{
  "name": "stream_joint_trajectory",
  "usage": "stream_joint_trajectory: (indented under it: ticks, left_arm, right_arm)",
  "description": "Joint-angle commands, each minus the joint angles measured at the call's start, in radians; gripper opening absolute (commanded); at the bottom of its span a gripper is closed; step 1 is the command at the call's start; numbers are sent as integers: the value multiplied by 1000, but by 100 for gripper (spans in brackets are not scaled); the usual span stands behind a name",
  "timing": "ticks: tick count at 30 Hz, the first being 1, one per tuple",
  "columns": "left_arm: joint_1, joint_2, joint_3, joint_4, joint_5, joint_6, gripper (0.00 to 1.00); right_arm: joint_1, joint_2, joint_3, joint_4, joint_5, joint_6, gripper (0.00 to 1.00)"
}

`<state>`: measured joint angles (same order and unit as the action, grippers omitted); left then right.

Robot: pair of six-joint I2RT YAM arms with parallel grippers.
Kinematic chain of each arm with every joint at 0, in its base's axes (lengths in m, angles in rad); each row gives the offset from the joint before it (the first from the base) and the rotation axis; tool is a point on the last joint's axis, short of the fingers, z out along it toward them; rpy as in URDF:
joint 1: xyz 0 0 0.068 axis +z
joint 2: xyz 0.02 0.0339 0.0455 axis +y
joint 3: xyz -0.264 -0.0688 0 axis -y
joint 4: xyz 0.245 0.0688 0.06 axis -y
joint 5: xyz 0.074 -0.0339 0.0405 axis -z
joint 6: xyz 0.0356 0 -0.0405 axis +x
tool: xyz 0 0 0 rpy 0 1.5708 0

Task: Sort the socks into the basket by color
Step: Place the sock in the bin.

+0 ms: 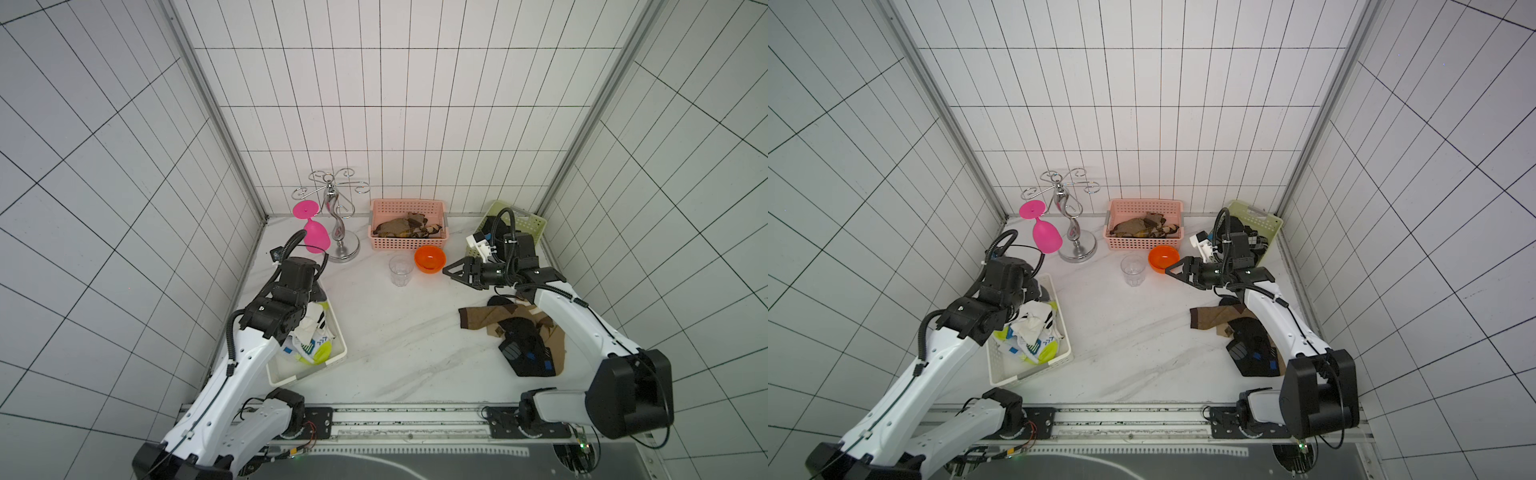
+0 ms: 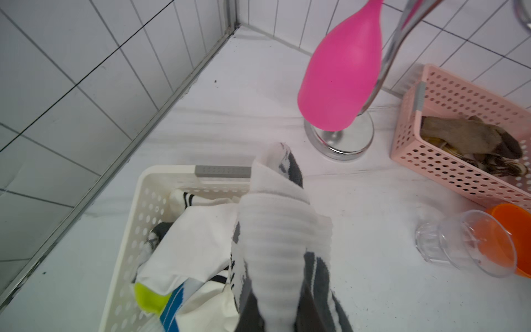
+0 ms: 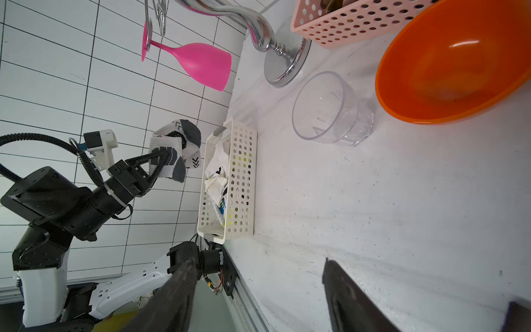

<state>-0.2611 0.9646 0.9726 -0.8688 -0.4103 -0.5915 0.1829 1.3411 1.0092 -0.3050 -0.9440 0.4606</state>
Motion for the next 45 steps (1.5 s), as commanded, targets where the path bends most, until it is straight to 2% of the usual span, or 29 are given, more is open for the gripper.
stream_joint_trajectory:
  ticks: [1, 8, 12, 20, 25, 31, 36, 39, 45]
  left_arm:
    - [73, 22, 30, -105, 12, 9, 0]
    - [108, 91, -31, -109, -43, 28, 0]
    - [123, 162, -113, -30, 10, 21, 0]
    - [129, 416, -129, 78, 145, -14, 12]
    - [131, 472, -182, 158, 166, -43, 12]
    - [130, 457, -225, 202, 194, -57, 20]
    - [128, 366, -226, 195, 220, -46, 42]
    - [127, 290, -219, 169, 222, -45, 50]
    - [126, 175, -199, 103, 221, -45, 54]
  right_arm:
    - [-5, 8, 23, -36, 16, -42, 71]
    - [-4, 23, 13, -36, 26, -53, 69]
    - [-5, 17, 11, -44, 34, -59, 69]
    - [-5, 0, 12, -54, 57, -71, 66]
    - [-4, -17, 8, -56, 69, -78, 66]
    - [-5, -9, 6, -60, 76, -85, 66]
    - [-4, 0, 14, -77, 94, -93, 67]
    - [-5, 3, 17, -87, 113, -99, 67]
    - [-4, 15, 23, -104, 131, -106, 68]
